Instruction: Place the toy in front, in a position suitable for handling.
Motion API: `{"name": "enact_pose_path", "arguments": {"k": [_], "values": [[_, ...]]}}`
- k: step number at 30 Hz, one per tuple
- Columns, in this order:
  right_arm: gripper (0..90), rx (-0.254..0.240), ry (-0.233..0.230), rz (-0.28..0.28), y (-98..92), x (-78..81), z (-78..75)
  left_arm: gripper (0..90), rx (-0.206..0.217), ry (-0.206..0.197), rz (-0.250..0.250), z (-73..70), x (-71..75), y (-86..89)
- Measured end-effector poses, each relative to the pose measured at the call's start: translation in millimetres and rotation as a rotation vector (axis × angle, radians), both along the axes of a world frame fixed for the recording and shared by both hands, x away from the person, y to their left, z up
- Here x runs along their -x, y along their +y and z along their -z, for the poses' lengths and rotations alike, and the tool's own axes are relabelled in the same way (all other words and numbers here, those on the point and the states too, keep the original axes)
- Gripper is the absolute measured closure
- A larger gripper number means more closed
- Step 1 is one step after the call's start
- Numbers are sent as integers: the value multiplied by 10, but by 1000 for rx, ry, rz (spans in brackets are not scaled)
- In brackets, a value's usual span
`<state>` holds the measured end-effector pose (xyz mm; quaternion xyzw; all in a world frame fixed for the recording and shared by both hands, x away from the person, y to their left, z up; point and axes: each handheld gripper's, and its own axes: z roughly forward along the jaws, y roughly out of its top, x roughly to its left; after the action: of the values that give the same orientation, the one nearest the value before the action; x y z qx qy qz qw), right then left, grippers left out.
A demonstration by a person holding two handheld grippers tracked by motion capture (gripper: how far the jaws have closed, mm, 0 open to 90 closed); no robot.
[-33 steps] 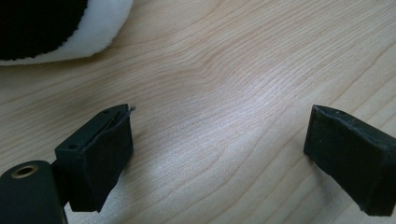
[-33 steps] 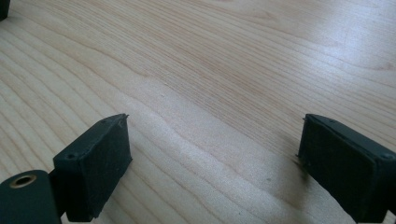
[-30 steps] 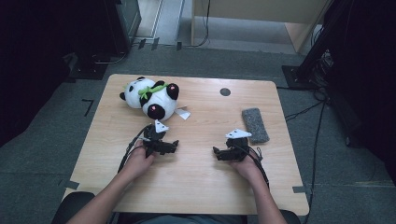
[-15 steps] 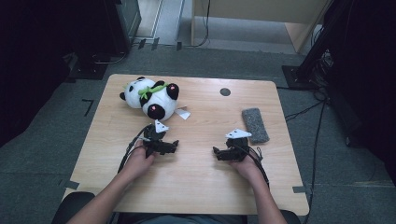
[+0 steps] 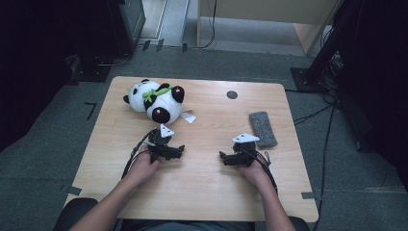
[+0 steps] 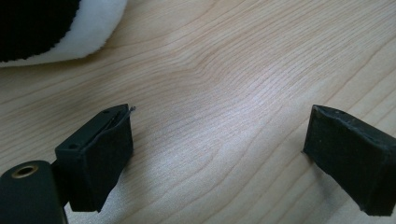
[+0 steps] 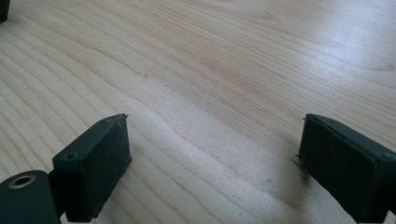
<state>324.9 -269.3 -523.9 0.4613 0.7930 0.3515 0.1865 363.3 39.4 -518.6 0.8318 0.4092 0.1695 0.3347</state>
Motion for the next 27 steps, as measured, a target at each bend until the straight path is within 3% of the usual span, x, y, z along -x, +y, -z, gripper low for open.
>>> {"name": "enact_pose_path", "arguments": {"k": [13,16,21,25,27], "values": [[86,0,1,1,0,0,-1,78,-1,1,-9,0,0,-13],[86,-2,5,26,-3,7,-2,78,2,-1,-6,1,-1,-20],[77,0,4,50,10,21,0,81,3,-3,43,0,17,-25],[72,0,5,49,13,18,0,91,-14,20,56,-30,4,-35],[72,1,2,51,13,20,2,143,-16,28,82,-75,7,-24]]}}
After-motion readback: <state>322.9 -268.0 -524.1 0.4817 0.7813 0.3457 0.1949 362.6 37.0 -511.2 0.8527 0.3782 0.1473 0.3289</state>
